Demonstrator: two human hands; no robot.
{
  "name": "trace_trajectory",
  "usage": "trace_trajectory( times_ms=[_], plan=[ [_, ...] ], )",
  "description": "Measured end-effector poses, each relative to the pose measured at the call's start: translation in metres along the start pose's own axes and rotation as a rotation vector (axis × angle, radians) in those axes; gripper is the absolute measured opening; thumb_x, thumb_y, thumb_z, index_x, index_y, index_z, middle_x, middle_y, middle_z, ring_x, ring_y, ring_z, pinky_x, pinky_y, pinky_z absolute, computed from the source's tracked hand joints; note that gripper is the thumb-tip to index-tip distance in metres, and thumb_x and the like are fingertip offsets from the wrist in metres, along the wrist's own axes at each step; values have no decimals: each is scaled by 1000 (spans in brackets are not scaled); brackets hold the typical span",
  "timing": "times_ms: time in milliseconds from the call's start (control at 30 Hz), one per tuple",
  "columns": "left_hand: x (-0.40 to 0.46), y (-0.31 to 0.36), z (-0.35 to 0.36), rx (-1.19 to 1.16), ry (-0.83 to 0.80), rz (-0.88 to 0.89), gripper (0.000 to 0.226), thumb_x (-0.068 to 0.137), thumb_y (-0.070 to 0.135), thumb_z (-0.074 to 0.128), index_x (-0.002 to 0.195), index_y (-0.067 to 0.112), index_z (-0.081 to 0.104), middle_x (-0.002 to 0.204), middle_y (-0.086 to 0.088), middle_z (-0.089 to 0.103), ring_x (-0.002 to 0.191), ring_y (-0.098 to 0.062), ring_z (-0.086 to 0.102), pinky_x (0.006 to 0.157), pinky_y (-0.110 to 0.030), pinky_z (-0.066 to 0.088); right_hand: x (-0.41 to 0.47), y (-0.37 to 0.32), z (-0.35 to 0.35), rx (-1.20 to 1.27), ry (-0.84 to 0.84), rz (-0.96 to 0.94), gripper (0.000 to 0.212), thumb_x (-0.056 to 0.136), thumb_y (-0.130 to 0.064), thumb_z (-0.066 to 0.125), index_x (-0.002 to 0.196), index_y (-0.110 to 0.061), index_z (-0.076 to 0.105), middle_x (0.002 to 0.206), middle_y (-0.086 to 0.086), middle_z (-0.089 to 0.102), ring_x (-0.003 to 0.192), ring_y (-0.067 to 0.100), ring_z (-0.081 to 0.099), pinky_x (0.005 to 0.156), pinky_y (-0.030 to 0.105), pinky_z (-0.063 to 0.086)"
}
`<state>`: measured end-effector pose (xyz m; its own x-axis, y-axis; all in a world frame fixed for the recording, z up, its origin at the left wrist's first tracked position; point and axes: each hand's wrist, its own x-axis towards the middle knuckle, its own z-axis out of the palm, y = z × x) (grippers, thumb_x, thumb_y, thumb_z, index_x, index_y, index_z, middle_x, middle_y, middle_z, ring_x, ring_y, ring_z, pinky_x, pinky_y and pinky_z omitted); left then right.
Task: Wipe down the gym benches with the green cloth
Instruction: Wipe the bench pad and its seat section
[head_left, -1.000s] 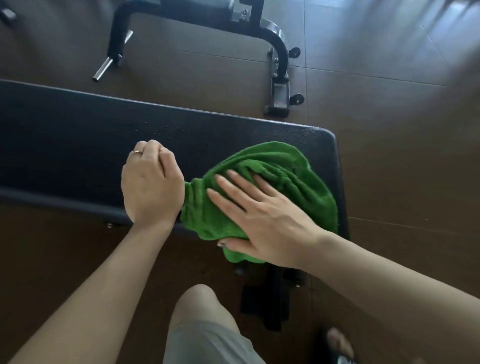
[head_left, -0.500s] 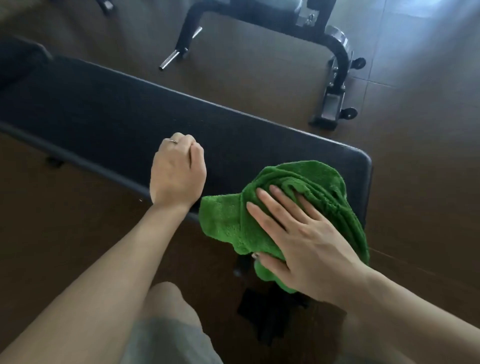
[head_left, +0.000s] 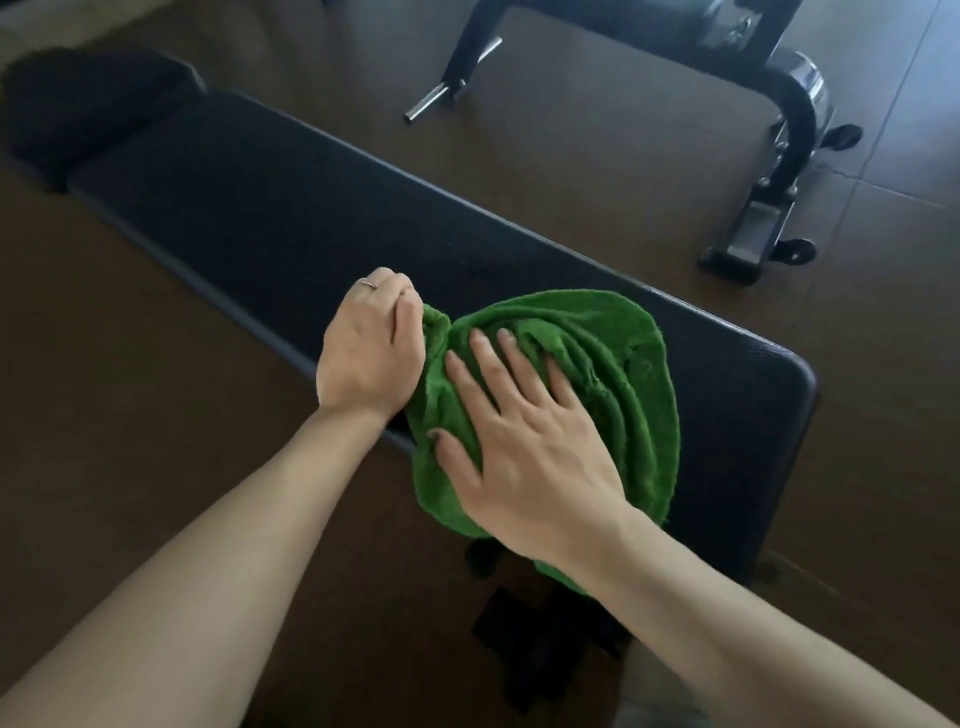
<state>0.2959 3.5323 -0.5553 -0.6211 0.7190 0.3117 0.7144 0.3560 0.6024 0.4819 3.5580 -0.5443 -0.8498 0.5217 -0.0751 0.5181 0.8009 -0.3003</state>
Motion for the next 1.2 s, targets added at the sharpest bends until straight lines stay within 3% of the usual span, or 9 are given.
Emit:
trace_trajectory(
  times_ms=[133, 333, 467, 567, 633, 767, 967, 1100, 1200],
  plan=[
    [-2, 0, 1, -51, 21, -15, 32, 98, 21, 31, 81, 6, 54, 85, 0, 57, 83, -23, 53, 73, -41, 42, 42, 19, -6, -28, 29, 15, 67, 104, -59, 19, 165, -35, 11, 174, -8, 2, 159, 12, -7, 129, 44, -1],
    [4, -4, -7, -125, -20, 63, 36, 100, 22, 32, 86, 1, 56, 86, -6, 58, 81, -24, 54, 75, -47, 44, 130, 43, -16, -46, 103, 355, 68, 105, -58, 17, 166, -30, 10, 174, -1, 3, 160, 18, -3, 129, 47, -1],
    [54, -54, -46, 106, 2, 316, 33, 101, 25, 32, 87, 4, 54, 89, -13, 58, 78, -34, 54, 73, -50, 44, 78, -6, -2, -30, 112, 352, 70, 103, -59, 14, 166, -29, 6, 174, -3, -1, 160, 16, -8, 129, 46, -3],
    [98, -104, -59, 229, -82, 305, 34, 100, 30, 33, 94, 7, 57, 98, -16, 60, 87, -39, 57, 80, -52, 47, 33, -57, 16, -57, 73, 344, 70, 101, -62, 7, 165, -33, 2, 173, -8, -5, 159, 14, -8, 129, 42, -1],
    [103, -114, -56, 191, -144, 284, 32, 100, 30, 35, 98, 11, 61, 106, -11, 62, 98, -34, 56, 87, -50, 46, 27, -70, 22, -64, 75, 398, 71, 100, -67, 9, 165, -37, 3, 173, -11, -4, 159, 12, -7, 129, 40, 5],
    [97, -115, -56, 78, -141, 262, 25, 98, 21, 37, 93, 15, 62, 107, -3, 63, 100, -26, 53, 86, -44, 44, 72, -77, 22, -52, 145, 480, 71, 99, -69, 8, 165, -40, 5, 173, -11, -2, 159, 11, -9, 129, 44, 8],
    [100, -116, -60, 52, -201, 256, 30, 98, 21, 35, 97, 10, 63, 112, -11, 63, 104, -33, 54, 88, -48, 46, 144, -142, 43, 14, 282, 707, 67, 104, -60, 17, 165, -32, 14, 174, -3, 6, 160, 17, -2, 128, 46, 5],
    [101, -119, -62, 38, -253, 287, 34, 98, 25, 32, 98, 13, 63, 114, -10, 62, 110, -33, 53, 97, -54, 45, 87, -133, 52, -33, 376, 844, 63, 104, -60, 20, 162, -38, 26, 172, -7, 19, 159, 16, 13, 125, 42, 19],
    [98, -119, -60, 63, -266, 301, 36, 100, 28, 30, 103, 14, 62, 119, -10, 59, 117, -33, 52, 103, -54, 44, 40, -110, 51, -65, 399, 1106, 65, 103, -61, 14, 162, -37, 26, 172, -5, 20, 159, 17, 12, 127, 45, 15]
  ],
)
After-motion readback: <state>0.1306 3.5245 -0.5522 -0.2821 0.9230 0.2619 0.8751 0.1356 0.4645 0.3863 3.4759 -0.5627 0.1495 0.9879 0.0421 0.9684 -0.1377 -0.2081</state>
